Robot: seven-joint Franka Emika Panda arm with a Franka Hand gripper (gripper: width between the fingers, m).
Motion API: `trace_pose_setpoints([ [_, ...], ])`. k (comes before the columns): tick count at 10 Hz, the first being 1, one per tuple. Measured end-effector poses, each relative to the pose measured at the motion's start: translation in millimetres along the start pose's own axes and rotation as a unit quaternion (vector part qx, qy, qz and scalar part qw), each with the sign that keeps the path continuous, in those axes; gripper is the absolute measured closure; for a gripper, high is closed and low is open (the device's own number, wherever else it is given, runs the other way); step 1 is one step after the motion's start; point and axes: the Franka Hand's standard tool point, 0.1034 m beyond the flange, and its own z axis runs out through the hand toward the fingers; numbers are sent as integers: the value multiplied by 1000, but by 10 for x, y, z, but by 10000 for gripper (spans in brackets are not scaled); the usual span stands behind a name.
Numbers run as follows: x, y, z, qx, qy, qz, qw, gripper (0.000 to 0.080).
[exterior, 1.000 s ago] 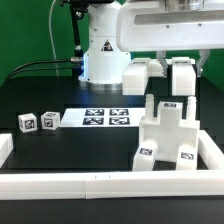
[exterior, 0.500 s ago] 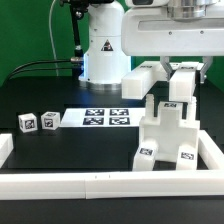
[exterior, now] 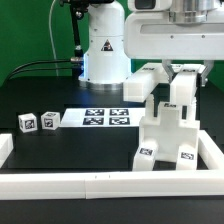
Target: Assemble chair
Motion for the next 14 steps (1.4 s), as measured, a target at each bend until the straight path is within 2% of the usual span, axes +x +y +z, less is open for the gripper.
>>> trace_pose_setpoints([
  [2,-10,-54,29,-1,-1,-7,1000,512],
  [7,30,-38,64,1,5,-14,1000,512],
  [10,110,6,132,-2,3,-10,1000,512],
  [13,78,5,267,-8,-4,-11,1000,512],
  [14,107,-4,286,-6,4,-11,1000,512],
])
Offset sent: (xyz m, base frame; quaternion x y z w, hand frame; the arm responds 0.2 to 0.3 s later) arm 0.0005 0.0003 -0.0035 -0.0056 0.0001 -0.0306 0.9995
